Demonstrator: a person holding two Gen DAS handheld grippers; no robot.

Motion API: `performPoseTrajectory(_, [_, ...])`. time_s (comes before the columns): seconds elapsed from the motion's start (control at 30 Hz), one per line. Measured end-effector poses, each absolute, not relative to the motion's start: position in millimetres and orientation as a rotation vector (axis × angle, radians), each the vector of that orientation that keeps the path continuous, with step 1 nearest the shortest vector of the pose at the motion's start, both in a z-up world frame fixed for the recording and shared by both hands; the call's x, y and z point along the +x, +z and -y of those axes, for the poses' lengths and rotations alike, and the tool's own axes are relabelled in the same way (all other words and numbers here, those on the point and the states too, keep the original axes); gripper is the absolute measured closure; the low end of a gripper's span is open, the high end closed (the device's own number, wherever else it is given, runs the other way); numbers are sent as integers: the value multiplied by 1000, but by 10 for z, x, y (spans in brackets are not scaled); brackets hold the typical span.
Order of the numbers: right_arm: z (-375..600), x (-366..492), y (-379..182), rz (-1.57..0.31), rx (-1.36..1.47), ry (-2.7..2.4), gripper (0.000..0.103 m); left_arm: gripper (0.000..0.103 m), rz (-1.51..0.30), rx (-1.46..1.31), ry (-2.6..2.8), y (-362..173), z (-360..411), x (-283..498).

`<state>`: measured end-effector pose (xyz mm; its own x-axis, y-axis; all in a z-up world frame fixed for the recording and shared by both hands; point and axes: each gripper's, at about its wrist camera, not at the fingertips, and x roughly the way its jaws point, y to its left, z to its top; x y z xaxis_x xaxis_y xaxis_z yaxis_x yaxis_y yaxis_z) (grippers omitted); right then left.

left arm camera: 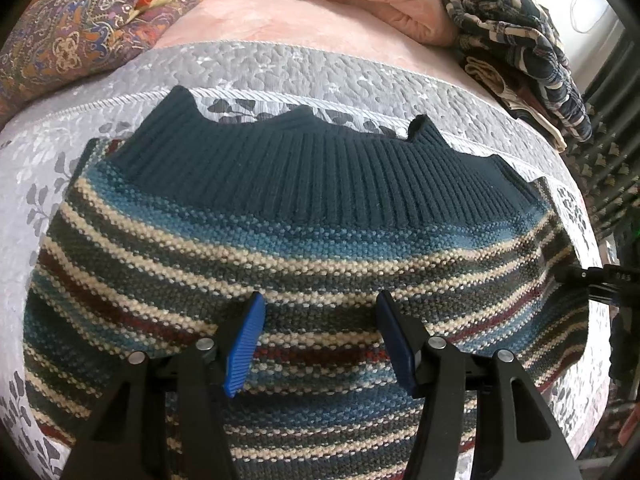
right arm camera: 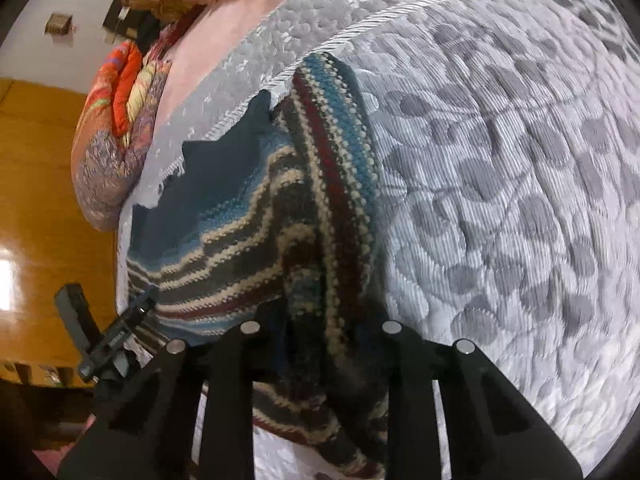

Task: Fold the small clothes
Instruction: 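Lift the held side edge with the right tool and fold it over the body, then lay the folded side down with the right tool and press it flat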

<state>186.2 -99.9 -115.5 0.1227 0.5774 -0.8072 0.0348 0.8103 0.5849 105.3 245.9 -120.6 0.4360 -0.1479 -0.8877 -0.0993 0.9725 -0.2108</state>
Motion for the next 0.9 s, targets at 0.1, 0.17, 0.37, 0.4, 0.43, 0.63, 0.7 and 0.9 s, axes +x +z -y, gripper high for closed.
performPoseTrajectory(0.1, [976,1821,-1032,-1396,602,441,82,45,-1129,-276,-39,-1141,-2518,1028])
performPoseTrajectory(0.17, [881,1808,-857,-1386,582,467,82,45,-1122,-272,-33,-1081,-2582,985])
performPoseTrajectory(0.37, [395,1793,-392,-1377,510,553,83,45,-1094,-297,-18,-923,-2815,850])
performPoseTrajectory(0.4, [321,1793,-348,-1373,505,569,83,45,-1087,-308,-18,-888,-2861,824])
performPoseTrajectory(0.43, [224,1788,-290,-1368,498,586,83,45,-1082,-315,-19,-865,-2896,808])
performPoseTrajectory(0.63, [-403,1740,-26,-1355,419,683,83,45,-1057,-340,-15,-738,-3089,729])
performPoseTrajectory(0.7, [-622,1715,22,-1357,395,725,83,45,-1051,-349,-10,-717,-3157,692])
performPoseTrajectory(0.9, [-1192,1645,-12,-1391,318,799,83,45,-1043,-389,3,-715,-3345,600])
